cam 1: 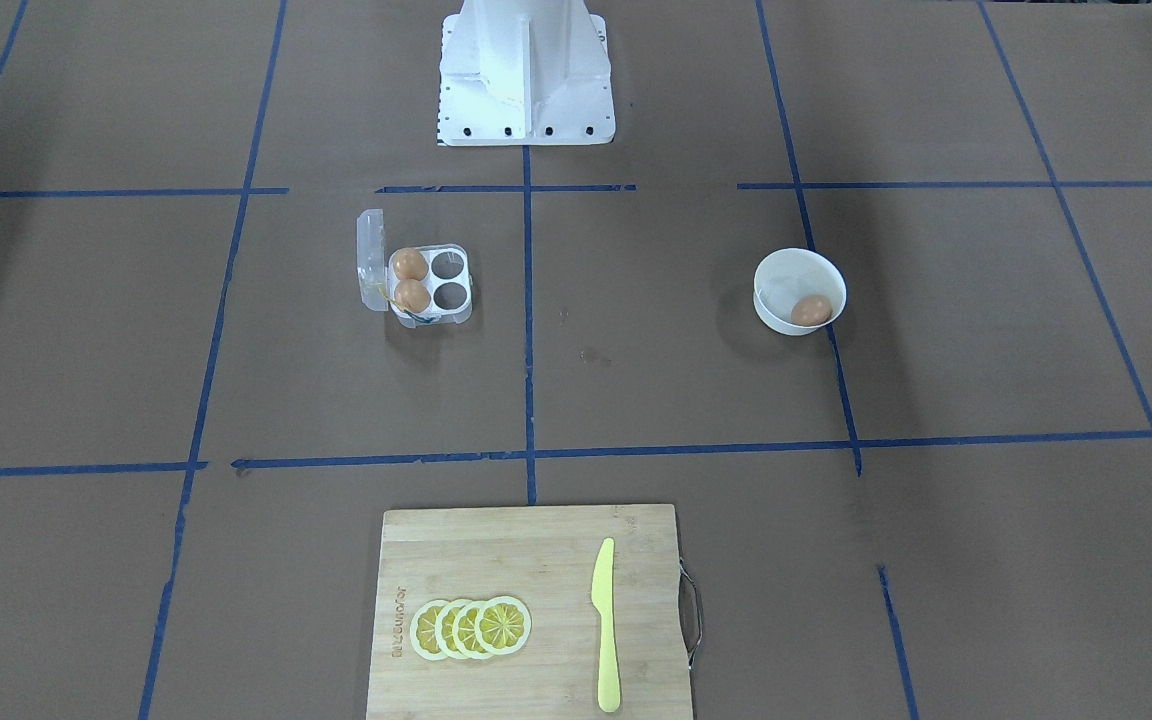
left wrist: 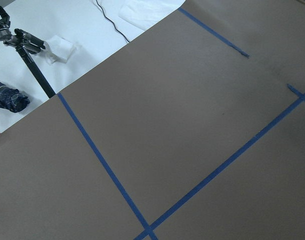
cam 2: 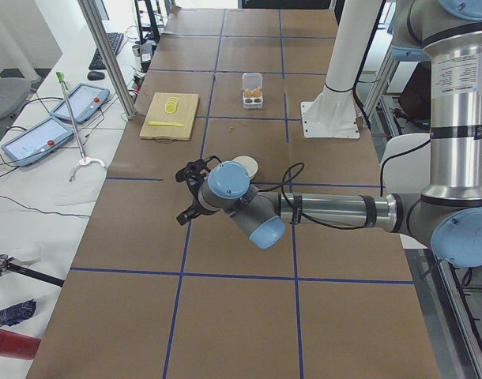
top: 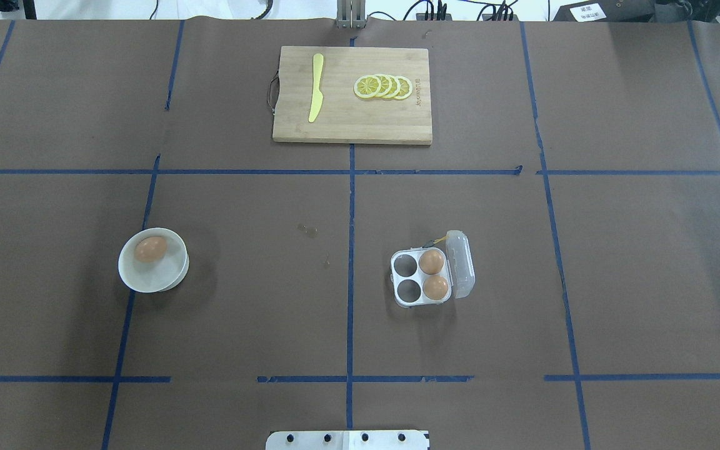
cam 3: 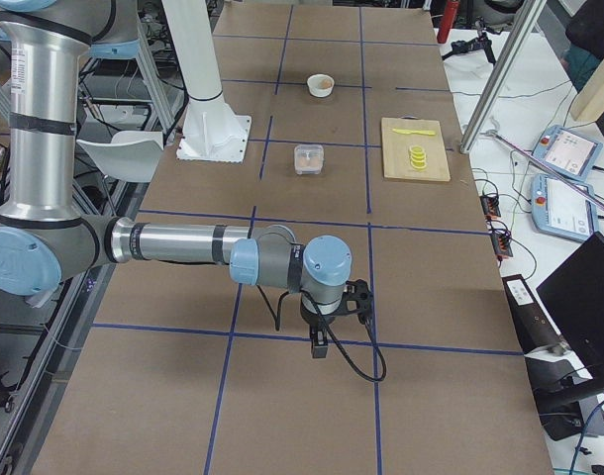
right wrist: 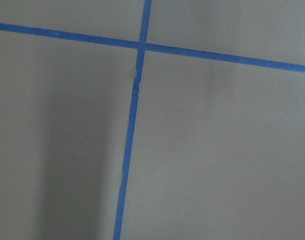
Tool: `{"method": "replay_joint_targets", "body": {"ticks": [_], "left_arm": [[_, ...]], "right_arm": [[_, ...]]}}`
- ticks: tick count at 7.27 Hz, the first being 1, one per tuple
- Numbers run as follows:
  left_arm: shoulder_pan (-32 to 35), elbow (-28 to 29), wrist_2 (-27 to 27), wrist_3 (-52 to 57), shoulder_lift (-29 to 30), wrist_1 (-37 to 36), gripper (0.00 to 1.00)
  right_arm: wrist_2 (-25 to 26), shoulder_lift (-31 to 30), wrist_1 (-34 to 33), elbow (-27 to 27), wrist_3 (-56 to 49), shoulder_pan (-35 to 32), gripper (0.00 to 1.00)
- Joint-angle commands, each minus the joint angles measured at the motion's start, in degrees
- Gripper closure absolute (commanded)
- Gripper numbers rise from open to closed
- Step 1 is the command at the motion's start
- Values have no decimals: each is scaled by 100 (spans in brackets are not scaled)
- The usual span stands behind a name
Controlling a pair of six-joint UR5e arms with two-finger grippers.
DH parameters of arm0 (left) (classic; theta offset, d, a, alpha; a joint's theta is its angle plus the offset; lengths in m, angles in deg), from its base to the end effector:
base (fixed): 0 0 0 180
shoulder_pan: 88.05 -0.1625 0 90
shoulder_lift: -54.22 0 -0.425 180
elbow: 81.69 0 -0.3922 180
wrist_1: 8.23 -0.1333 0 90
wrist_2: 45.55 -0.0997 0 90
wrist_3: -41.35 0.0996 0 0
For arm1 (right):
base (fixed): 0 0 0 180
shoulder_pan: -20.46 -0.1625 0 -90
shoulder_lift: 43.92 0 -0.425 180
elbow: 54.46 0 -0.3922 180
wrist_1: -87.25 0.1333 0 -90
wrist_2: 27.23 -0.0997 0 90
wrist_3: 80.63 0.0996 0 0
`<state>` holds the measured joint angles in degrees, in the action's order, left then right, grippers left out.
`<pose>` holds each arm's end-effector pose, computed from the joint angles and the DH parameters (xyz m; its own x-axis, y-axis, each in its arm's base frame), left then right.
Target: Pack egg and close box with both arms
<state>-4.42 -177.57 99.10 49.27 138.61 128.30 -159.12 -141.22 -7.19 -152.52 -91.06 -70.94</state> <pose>-0.0006 -0.4638 0.5504 0.4937 0.7426 -0.4526 -0.1454 0.5836 0.7989 0.0774 -0.4311 0.6592 0.7353 -0.1206 0.6669 0.1106 0.9922 0.0575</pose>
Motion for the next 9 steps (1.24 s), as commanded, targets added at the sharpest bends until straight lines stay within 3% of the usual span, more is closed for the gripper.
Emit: {"method": "replay_joint_targets", "body": {"ticks": [1, 6, 9], "left_arm": [[-976, -71, 133, -762, 16, 163, 0], [-1550, -291, -102, -801, 43, 225, 0], [-2225, -632, -602, -1824, 174, 216, 0]], "right_arm": [[6, 0, 4, 6, 6, 0, 0], [-161, 0, 294, -29, 33, 79, 0], [-161, -9, 321, -38, -20, 79, 0]]}}
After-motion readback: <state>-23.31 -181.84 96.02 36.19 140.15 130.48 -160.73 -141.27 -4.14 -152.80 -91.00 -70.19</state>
